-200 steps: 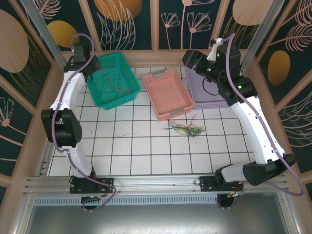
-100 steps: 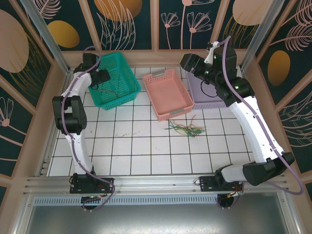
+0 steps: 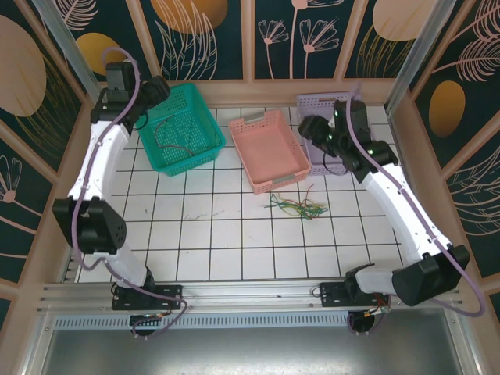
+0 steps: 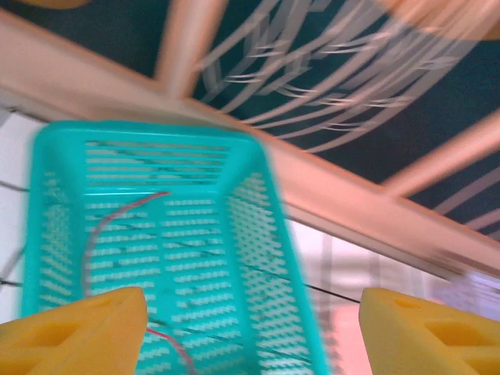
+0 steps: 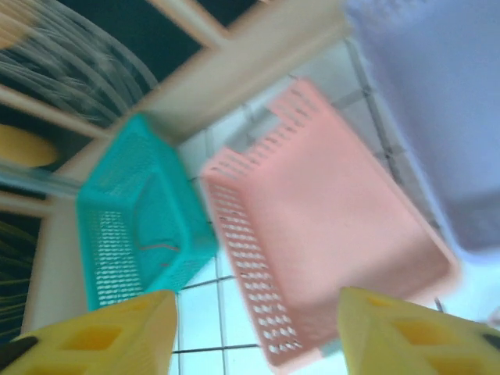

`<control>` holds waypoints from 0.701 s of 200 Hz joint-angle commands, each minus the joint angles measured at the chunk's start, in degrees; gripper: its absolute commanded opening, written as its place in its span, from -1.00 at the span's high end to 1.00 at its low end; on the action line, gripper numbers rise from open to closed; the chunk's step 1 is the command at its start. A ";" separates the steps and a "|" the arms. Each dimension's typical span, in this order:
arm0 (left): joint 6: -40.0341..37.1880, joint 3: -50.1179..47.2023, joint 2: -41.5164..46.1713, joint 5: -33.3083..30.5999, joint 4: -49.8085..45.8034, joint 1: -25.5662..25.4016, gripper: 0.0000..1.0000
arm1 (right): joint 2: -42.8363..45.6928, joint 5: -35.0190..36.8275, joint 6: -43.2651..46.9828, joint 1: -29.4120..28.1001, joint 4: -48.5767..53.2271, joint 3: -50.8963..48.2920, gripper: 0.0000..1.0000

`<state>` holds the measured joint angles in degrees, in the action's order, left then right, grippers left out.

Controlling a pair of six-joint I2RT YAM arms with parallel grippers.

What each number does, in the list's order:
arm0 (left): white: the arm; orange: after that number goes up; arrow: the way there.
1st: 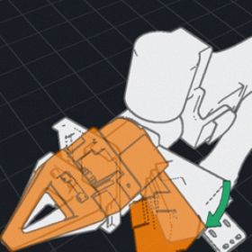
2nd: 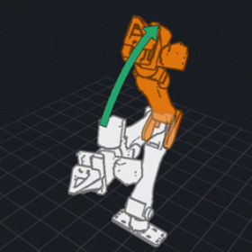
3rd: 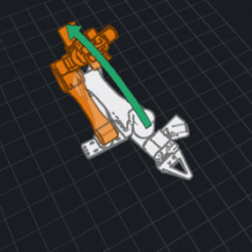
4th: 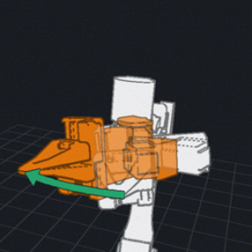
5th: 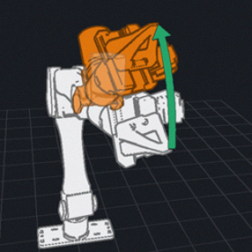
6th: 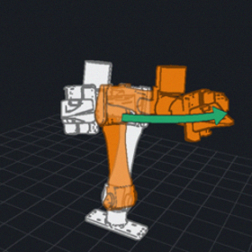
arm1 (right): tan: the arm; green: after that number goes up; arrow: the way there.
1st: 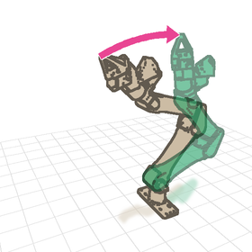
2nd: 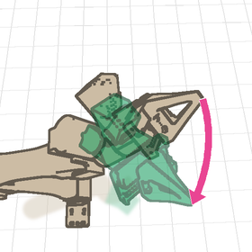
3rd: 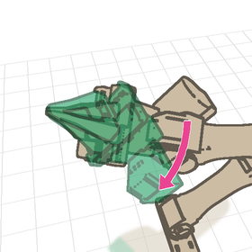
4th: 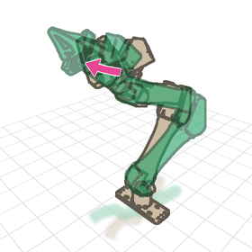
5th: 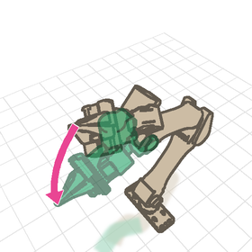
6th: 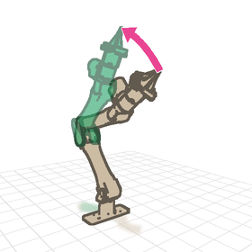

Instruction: Untangle the cables

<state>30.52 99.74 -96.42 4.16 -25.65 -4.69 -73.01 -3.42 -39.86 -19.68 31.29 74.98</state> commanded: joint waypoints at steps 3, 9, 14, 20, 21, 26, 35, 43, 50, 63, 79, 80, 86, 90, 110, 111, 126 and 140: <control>4.98 -7.38 2.71 6.96 5.65 -10.59 -0.37 | 4.41 -0.22 -10.36 5.26 5.33 -11.12 0.05; 5.91 -9.58 3.62 7.11 7.15 -13.22 -0.33 | 5.05 -1.98 -11.69 6.58 5.51 -14.24 0.07; 7.15 -12.00 4.41 6.94 8.35 -15.77 -0.30 | 5.59 -3.22 -12.40 7.60 5.13 -16.98 0.07; 8.88 -14.85 5.24 6.75 9.77 -18.50 -0.27 | 6.21 -4.63 -12.78 8.69 4.60 -20.16 0.07; 9.18 -15.33 5.35 6.79 10.15 -18.99 -0.27 | 6.26 -4.82 -12.92 8.78 4.45 -20.63 0.07; 10.54 -17.77 5.84 6.98 11.93 -21.27 -0.26 | 6.66 -5.71 -13.26 9.64 4.20 -23.01 0.05; 12.99 -21.89 6.51 6.88 14.65 -25.36 -0.25 | 7.10 -7.53 -13.99 11.12 3.19 -26.88 -0.02; 14.66 -25.28 6.77 6.81 16.94 -28.68 -0.25 | 7.12 -9.39 -14.50 12.42 1.87 -30.20 -0.07; 15.63 -27.74 6.57 7.04 18.56 -31.16 -0.25 | 7.09 -10.84 -14.88 13.19 0.21 -32.51 -0.09; 17.24 -31.08 5.75 6.79 20.12 -34.89 -0.23 | 6.60 -12.30 -15.28 13.87 -3.10 -35.43 -0.10; 18.82 -34.94 5.07 6.99 23.42 -37.99 -0.14 | 5.87 -13.01 -15.91 14.75 -4.93 -36.94 -0.06; 18.93 -35.13 5.04 7.00 23.61 -38.05 -0.13 | 5.87 -13.06 -15.98 14.76 -5.01 -36.98 -0.06; 19.49 -36.16 4.80 7.08 24.57 -38.96 -0.11 | 5.72 -12.94 -16.27 15.00 -5.10 -37.30 -0.04; 19.65 -36.70 4.56 7.23 25.27 -39.53 -0.10 | 5.70 -12.94 -16.54 15.26 -5.07 -37.56 -0.03; 18.82 -36.72 2.74 7.55 25.48 -41.51 -0.05 | 6.31 -14.11 -17.58 16.90 -5.58 -39.32 0.04; 18.76 -36.64 2.60 7.54 25.39 -41.62 -0.05 | 6.31 -14.13 -17.60 16.98 -5.56 -39.35 0.05; 17.42 -35.39 1.04 6.94 23.63 -42.65 -0.02 | 7.23 -14.09 -17.70 17.34 -5.18 -39.16 0.12; 16.59 -34.82 -0.04 6.69 23.32 -43.89 -0.02 | 8.01 -14.33 -18.11 17.37 -4.16 -38.79 0.13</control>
<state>47.92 62.94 -94.37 11.53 -4.10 -46.92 -67.40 -16.23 -56.34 -2.74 27.51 36.36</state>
